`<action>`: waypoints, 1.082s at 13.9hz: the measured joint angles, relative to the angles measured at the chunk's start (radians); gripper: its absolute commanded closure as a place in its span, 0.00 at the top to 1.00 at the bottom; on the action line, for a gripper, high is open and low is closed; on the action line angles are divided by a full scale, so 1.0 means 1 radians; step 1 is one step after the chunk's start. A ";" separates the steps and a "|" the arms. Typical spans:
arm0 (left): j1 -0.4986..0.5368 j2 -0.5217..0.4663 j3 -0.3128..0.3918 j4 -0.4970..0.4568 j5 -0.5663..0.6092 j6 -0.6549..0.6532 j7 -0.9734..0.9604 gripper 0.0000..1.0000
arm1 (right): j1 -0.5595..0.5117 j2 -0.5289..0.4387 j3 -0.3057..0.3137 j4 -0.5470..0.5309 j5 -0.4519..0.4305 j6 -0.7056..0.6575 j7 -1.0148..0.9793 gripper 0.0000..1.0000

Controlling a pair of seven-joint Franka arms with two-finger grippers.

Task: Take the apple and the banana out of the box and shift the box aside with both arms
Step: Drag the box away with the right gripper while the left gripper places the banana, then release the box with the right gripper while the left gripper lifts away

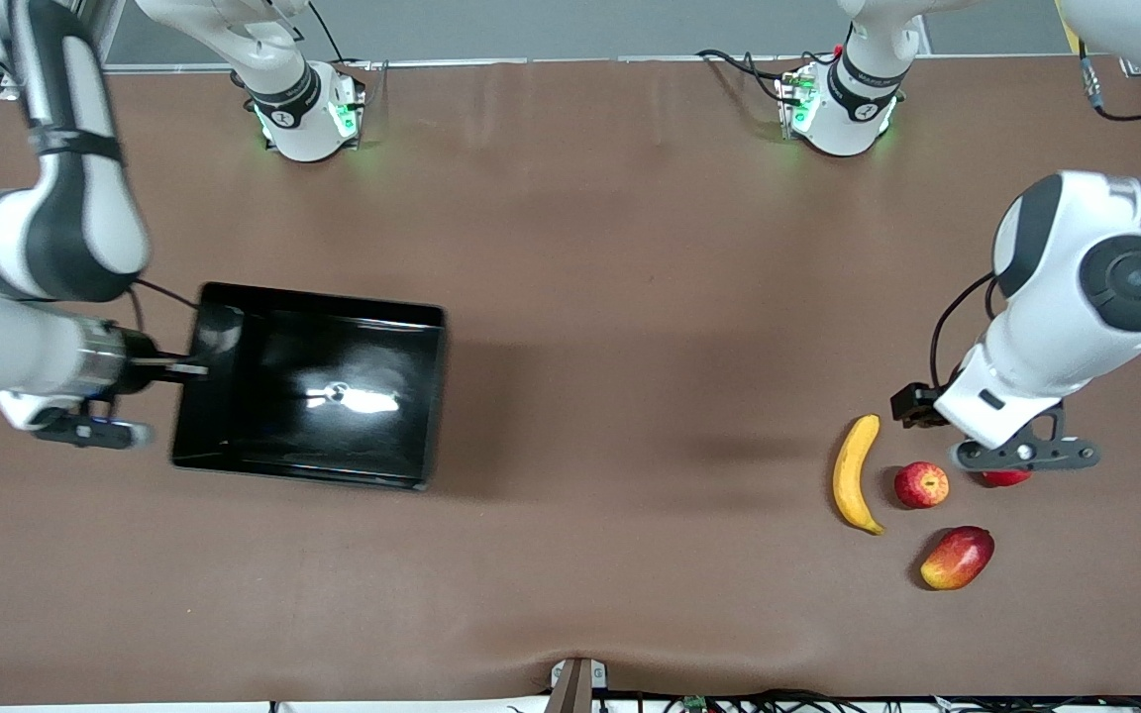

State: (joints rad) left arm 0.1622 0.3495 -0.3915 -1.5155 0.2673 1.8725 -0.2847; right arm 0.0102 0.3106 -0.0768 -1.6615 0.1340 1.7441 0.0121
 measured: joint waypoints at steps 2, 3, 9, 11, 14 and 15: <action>0.027 -0.057 0.002 0.001 -0.037 -0.016 -0.010 1.00 | -0.088 -0.010 0.000 -0.060 0.000 0.043 -0.100 0.00; 0.044 -0.086 0.003 0.001 -0.051 -0.031 -0.010 1.00 | -0.125 -0.011 0.000 -0.096 -0.001 0.080 -0.143 0.00; 0.078 -0.140 0.005 0.063 -0.063 -0.203 -0.005 1.00 | -0.278 0.040 0.002 -0.263 -0.001 0.323 -0.381 0.00; 0.078 -0.147 0.003 0.094 -0.064 -0.237 -0.003 1.00 | -0.311 0.082 0.002 -0.264 -0.001 0.370 -0.435 0.00; 0.072 -0.188 0.006 0.105 -0.077 -0.257 0.014 1.00 | -0.320 0.132 0.004 -0.265 -0.001 0.392 -0.449 0.00; 0.055 -0.206 0.023 0.104 -0.093 -0.263 0.026 1.00 | -0.320 0.140 0.005 -0.264 -0.001 0.393 -0.450 0.24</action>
State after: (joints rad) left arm 0.2175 0.1439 -0.3685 -1.4114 0.1739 1.6096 -0.2589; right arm -0.3099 0.4502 -0.0719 -1.9260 0.1326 2.1371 -0.4378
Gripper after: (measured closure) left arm 0.000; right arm 0.952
